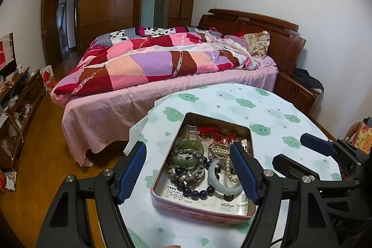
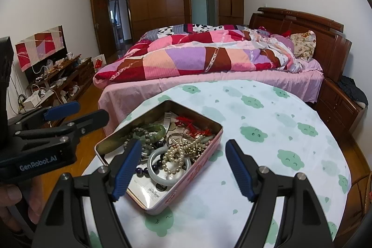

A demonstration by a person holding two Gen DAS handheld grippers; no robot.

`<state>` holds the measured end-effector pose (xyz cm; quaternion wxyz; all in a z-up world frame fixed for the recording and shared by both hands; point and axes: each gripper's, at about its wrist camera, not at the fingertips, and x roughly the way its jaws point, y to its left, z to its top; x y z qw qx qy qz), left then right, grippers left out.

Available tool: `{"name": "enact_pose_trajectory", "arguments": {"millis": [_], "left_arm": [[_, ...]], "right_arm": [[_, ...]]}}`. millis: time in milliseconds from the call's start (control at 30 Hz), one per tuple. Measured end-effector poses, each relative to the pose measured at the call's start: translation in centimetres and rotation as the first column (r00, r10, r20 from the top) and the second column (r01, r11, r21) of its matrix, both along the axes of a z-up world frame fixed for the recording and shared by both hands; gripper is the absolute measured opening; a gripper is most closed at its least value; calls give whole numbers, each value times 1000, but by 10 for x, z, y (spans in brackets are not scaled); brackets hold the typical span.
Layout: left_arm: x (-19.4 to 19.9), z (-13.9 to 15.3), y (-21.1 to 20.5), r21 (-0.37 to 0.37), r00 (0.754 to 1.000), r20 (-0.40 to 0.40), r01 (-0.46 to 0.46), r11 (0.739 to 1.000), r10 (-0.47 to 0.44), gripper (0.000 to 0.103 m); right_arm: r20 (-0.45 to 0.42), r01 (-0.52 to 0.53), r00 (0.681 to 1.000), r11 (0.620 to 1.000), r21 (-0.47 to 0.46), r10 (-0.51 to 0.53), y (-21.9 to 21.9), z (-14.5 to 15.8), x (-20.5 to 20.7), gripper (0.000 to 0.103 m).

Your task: Organize jewelry

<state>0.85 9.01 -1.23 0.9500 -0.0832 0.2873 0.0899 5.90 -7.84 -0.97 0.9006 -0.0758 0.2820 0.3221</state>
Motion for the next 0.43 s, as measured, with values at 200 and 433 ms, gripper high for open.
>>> {"name": "enact_pose_trajectory", "arguments": {"millis": [200,433], "left_arm": [[0,1,-1,16,1000,8,-17,1000,17,78],[-2,2,0,26,999,16,-30,999,30,83]], "right_arm": [[0,1,1000,1000,0,-1,0,0,0,77],[-1,2,1000,1000,-1,-2,0,0,0,78]]}}
